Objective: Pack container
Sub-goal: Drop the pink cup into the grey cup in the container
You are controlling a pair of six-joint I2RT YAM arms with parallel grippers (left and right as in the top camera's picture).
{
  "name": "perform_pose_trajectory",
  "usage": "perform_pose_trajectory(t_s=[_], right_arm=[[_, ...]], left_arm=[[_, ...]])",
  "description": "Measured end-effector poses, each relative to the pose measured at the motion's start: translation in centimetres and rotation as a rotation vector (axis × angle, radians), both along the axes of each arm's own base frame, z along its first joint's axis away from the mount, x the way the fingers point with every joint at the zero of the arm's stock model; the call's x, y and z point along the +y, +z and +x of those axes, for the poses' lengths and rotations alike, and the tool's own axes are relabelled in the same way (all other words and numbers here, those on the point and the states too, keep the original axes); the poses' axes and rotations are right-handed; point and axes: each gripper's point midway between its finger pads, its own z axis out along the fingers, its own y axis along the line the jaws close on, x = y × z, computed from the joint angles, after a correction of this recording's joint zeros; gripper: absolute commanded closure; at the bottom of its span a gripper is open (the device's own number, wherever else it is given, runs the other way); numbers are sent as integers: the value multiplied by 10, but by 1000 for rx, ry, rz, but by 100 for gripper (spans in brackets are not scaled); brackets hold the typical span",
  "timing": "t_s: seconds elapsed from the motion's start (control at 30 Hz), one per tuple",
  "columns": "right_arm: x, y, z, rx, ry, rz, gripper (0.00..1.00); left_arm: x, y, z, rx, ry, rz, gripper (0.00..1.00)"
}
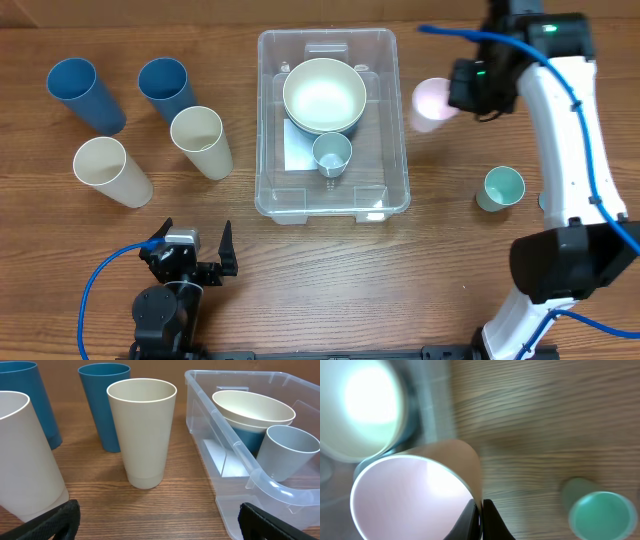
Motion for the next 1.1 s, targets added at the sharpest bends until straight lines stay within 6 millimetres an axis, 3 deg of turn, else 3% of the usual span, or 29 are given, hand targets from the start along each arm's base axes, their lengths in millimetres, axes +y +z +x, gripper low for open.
perform_pose_trajectory(t_s=[0.07, 0.23, 0.43, 0.57, 0.83, 0.87, 0.9, 0.93, 1.1], right_arm=[[26, 6, -6, -15, 63, 6, 96], [37, 15, -17, -15, 97, 4, 96], [132, 20, -30, -111, 321, 6, 96], [133, 1, -23, -110, 308, -5, 96], [141, -57, -24, -58, 313, 20, 96], [141, -62, -24, -55, 315, 23, 83], [142, -68, -23, -57, 313, 28, 53], [143, -72, -23, -56, 315, 32, 44], [144, -79, -31, -19, 322, 45, 44]], left_arm=[[0, 0, 0, 0, 0, 0, 0], [0, 0, 0, 0, 0, 0, 0], [0, 0, 0, 0, 0, 0, 0], [0, 0, 0, 0, 0, 0, 0], [0, 0, 0, 0, 0, 0, 0], [0, 0, 0, 0, 0, 0, 0], [0, 0, 0, 0, 0, 0, 0], [0, 0, 0, 0, 0, 0, 0], [0, 0, 0, 0, 0, 0, 0]])
